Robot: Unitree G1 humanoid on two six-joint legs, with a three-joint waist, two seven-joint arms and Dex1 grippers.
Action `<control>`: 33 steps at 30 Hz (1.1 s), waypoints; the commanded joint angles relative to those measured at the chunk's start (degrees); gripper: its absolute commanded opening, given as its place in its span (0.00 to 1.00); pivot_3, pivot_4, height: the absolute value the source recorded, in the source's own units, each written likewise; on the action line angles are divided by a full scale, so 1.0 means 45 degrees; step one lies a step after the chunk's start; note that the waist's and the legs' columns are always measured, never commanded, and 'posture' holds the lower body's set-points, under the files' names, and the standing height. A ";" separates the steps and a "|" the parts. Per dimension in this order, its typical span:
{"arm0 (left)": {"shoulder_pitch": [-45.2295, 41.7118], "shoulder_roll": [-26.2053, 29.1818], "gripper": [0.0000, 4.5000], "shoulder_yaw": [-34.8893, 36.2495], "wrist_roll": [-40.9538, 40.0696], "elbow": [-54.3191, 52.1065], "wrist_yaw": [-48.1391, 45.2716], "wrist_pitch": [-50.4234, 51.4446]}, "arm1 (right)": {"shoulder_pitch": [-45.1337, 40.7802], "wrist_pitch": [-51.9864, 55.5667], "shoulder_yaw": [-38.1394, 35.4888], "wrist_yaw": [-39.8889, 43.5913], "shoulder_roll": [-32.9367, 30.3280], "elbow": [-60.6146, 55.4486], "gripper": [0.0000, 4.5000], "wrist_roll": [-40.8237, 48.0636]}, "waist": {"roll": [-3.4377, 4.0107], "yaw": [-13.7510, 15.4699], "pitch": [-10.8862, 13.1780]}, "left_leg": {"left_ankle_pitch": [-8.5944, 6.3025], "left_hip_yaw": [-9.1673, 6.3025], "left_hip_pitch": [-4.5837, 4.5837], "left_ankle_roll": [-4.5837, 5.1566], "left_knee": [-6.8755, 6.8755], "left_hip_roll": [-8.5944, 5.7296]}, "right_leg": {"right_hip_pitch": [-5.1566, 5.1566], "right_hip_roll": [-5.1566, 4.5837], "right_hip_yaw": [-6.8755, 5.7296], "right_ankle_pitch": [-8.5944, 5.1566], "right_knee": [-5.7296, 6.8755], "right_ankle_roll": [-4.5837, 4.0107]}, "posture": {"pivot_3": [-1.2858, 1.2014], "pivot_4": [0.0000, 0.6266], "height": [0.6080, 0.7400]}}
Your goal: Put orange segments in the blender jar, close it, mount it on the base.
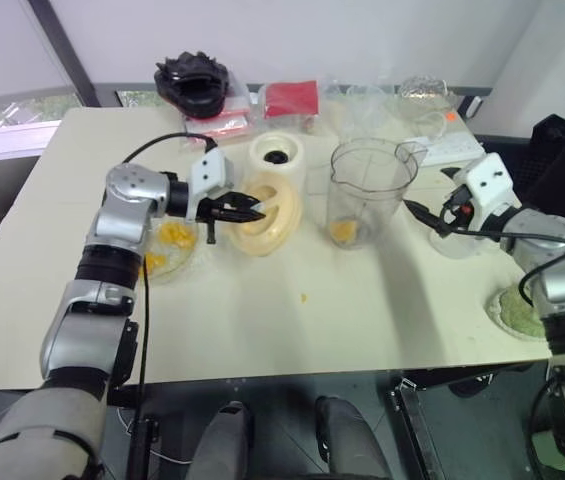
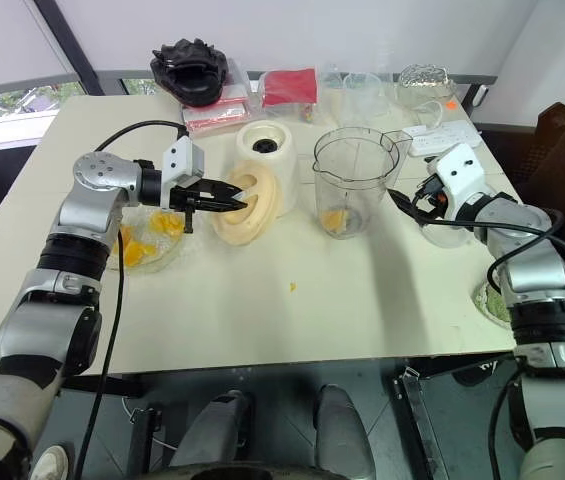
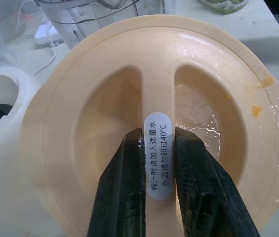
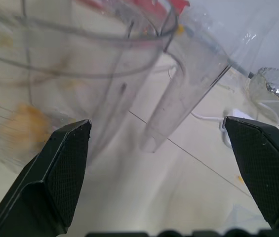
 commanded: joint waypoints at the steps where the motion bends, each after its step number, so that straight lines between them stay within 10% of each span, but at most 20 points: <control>1: 0.0040 0.0313 0.06 0.0031 -0.0405 -0.0862 0.0219 0.0143 | -0.0893 -0.1484 0.0157 0.0298 0.0147 0.1550 1.00 -0.1024 | 0.0002 -0.0007 0.0001 | 0.0001 0.0002 0.0000 -0.0001 0.0000 0.0000 | -0.0003 0.0000 0.0001 0.0001 0.0001 -0.0001 | 0.52 0.24 1.00; 15: 0.0548 0.0714 0.06 -0.0198 -0.0602 -0.2053 0.0484 0.0622 | -0.3778 -0.3662 -0.0536 0.0336 0.1463 0.7911 1.00 -0.1656 | 0.0009 -0.0299 0.0006 | 0.0007 -0.0003 0.0003 -0.0012 -0.0008 -0.0004 | -0.0004 -0.0004 0.0005 0.0002 0.0013 -0.0003 | 0.52 0.24 1.00; 33: 0.0883 0.1420 0.06 -0.0239 -0.1176 -0.3049 0.0680 0.1446 | -0.5311 -0.4217 -0.0898 0.0313 0.2406 0.9865 1.00 -0.1981 | 0.0020 -0.0355 0.0012 | 0.0011 -0.0002 0.0006 -0.0019 -0.0011 -0.0004 | -0.0017 -0.0004 0.0008 0.0002 0.0036 -0.0003 | 0.52 0.24 1.00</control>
